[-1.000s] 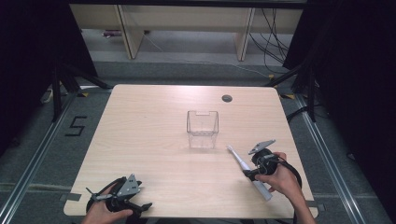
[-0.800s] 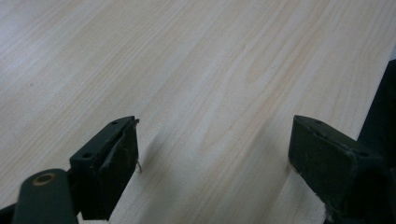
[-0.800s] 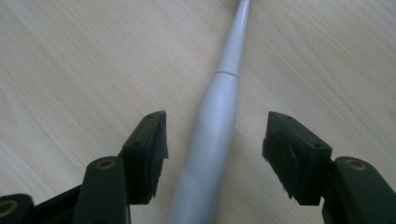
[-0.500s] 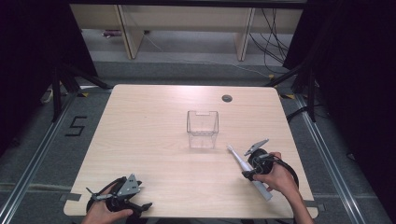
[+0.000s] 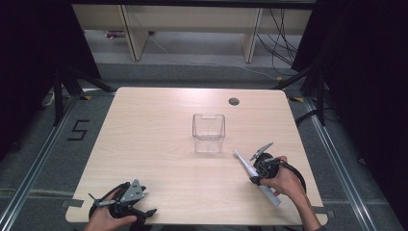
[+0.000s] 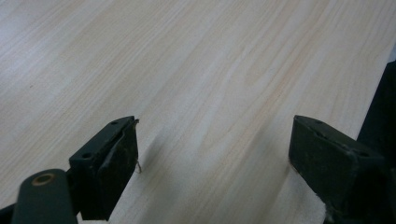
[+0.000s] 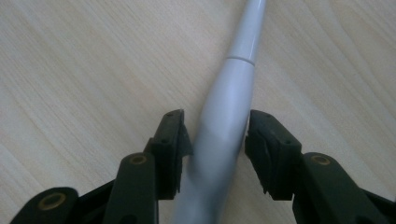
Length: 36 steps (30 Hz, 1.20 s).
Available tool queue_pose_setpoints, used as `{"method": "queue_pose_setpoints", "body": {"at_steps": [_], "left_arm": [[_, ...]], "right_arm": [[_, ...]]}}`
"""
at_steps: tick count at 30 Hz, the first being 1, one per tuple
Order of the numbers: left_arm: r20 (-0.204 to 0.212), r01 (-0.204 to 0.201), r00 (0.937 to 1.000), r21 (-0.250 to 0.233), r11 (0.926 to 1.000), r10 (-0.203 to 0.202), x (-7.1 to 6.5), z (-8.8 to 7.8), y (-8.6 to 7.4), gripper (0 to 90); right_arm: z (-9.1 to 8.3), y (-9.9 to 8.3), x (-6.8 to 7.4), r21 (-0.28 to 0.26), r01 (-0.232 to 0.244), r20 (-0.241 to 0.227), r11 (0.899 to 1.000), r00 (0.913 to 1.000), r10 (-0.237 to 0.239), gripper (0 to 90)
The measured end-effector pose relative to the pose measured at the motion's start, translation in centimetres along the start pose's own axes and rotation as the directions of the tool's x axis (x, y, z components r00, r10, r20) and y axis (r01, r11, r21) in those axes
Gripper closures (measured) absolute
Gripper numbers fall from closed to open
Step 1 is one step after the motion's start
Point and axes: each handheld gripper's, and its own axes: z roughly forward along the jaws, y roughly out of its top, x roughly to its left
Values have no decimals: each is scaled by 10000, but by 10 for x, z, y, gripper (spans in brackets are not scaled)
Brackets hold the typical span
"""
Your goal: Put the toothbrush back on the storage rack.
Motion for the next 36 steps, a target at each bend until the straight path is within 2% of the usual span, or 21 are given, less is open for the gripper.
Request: {"method": "queue_pose_setpoints", "body": {"at_steps": [2,3,5,6,8,10,11,13,14,17,23,26,28,29,30,31,33,34,36], "left_arm": [[9,-3,10000,5,10000,3,0,0,0,154],[-10,9,10000,24,10000,-9,0,1,0,154],[6,6,10000,39,10000,-6,0,1,0,154],[-36,18,10000,-15,10000,-18,0,1,0,154],[32,-28,10000,-13,10000,28,0,0,0,154],[11,-23,10000,13,10000,23,0,0,0,154],[15,-19,10000,2,10000,19,0,0,0,154],[-39,-37,10000,16,10000,37,1,0,-1,154],[-79,218,9997,-98,9997,-218,-1,1,-1,154],[-22,10,10000,-9,10000,-10,0,1,0,154],[15,34,10000,16,10000,-34,0,1,0,154],[-2,53,10000,-59,10000,-53,-1,2,0,155],[4,25,10000,-85,10000,-25,-2,1,0,154],[2,20,10000,-81,10000,-20,-1,1,0,154],[58,29,10000,-5,10000,-29,0,2,0,154],[-12,69,10000,-48,10000,-69,-1,2,-1,154],[10,72,10000,-37,10000,-72,-1,2,-1,154],[52,34,10000,-22,10000,-34,-1,2,-1,154],[8,39,10000,-67,10000,-39,-2,2,0,154]], "right_arm": [[1,1,-1,141,83,-27,9999,10000,-83,585],[1,1,0,195,-129,-24,9997,9999,129,590],[0,2,0,314,-99,72,9995,9999,97,596],[2,2,-2,236,179,-14,9996,9998,-179,600],[4,3,-4,404,194,-186,9990,9997,-187,615],[4,3,-3,514,-24,-252,9987,9997,37,619],[5,4,-4,544,158,-293,9984,9995,-142,622],[5,6,-4,687,130,-327,9976,9994,-108,630],[6,6,-5,684,213,-300,9974,9994,-193,632],[6,9,-3,848,134,-261,9963,9996,-112,640],[8,17,-3,1322,538,-486,9898,9977,-477,665],[8,20,-1,1694,402,-398,9847,9986,-339,665],[9,20,-1,1685,417,-387,9848,9986,-356,665],[9,22,-2,1747,635,-397,9826,9976,-574,665],[9,22,-1,1897,505,-241,9805,9986,-468,664],[10,21,-4,1765,666,-386,9820,9974,-607,662],[10,21,-4,1816,617,-402,9814,9977,-553,661],[9,22,-2,1864,334,-385,9819,9989,-267,661],[9,23,-4,1870,530,-580,9809,9974,-428,662]]}}
